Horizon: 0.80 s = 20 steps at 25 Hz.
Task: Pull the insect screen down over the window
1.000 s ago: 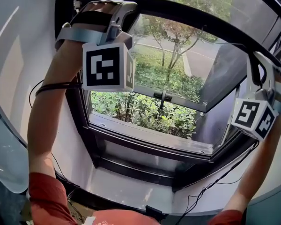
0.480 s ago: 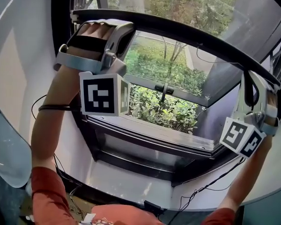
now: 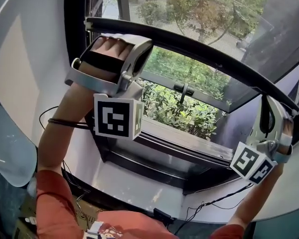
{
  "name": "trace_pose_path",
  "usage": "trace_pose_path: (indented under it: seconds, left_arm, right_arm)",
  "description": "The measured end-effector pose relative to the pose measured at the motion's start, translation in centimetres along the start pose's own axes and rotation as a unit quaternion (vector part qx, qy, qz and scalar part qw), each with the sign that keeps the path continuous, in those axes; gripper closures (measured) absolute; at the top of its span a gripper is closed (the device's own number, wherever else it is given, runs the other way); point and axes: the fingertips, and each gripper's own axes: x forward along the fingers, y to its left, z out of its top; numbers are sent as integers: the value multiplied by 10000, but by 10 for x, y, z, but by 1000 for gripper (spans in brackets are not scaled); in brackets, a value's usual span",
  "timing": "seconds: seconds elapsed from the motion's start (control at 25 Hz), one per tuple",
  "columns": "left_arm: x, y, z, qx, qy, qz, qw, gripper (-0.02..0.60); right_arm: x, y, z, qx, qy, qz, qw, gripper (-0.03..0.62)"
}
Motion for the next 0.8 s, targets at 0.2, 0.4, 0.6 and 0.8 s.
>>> trace_pose_path:
  seconds: [0.2,0.4,0.6,0.8]
  left_arm:
    - [-9,-13,-2,48,143,-51,9999,555]
    - [-16,-41,0,79,154,-277,9995,555]
    - [-23,-63,-1,132,158,-525,9984,556]
    - [-29,-83,-3,56,157,-876,9960,557]
  right_arm:
    - [-8,12,3,156,-9,167,9997,565]
    - [-17,39,1,237,-18,393,9989,565]
    - [-26,62,2,276,29,589,9979,566]
    - [-31,80,3,293,89,927,9952,566]
